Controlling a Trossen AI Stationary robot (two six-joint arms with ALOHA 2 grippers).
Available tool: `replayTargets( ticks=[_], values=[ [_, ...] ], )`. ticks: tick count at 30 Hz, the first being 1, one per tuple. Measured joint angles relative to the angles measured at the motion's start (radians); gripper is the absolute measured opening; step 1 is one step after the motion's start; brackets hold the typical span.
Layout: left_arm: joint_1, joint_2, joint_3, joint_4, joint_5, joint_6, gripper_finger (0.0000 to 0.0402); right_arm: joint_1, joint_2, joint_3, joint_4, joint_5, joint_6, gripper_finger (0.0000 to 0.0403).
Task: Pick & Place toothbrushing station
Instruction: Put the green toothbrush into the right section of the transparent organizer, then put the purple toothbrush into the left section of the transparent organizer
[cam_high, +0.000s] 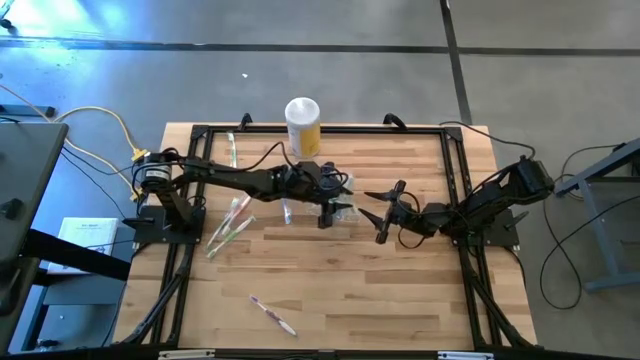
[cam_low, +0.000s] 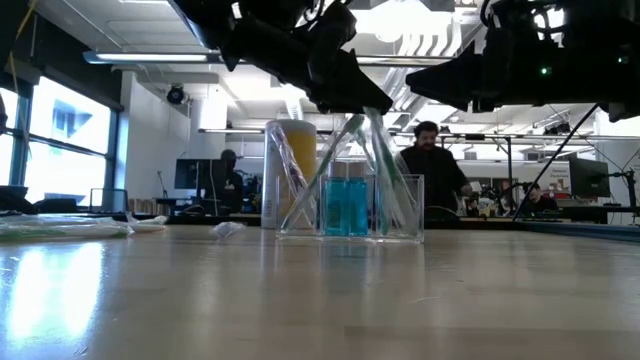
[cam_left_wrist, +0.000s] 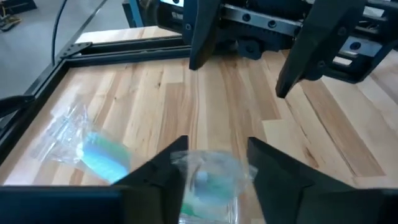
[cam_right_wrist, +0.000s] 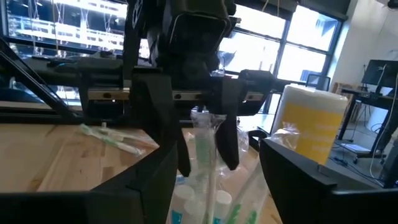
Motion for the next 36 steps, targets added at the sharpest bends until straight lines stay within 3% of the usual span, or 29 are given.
replayTargets(
  ticks=[7,14,18,26,33,36],
  values=[
    [0.000,0.000,0.050,-0.034,0.001,0.011,0.0230,0.009,0.000,0.000,0.015,-0.022,0.001,0.0220],
    [0.000,-0.021,0.191,-0.249,0.001,0.066,0.0241,0.017,0.000,0.000,0.015,-0.017,0.001,0.0220],
    [-0.009,-0.060,0.325,-0.501,-0.017,0.063,0.0242,0.031,0.000,0.000,0.015,-0.016,0.000,0.0220],
    [-0.059,-0.080,0.644,-1.342,-0.055,-0.166,0.0242,0.044,0.000,0.000,0.016,-0.016,-0.007,0.0220],
    [-0.095,-0.081,0.637,-1.818,-0.074,-0.350,0.0242,0.044,0.000,0.000,0.017,-0.019,0.002,0.0220],
    [-0.099,-0.080,0.556,-1.803,-0.053,-0.407,0.0242,0.044,0.000,0.000,0.016,-0.023,0.003,0.0220]
  ],
)
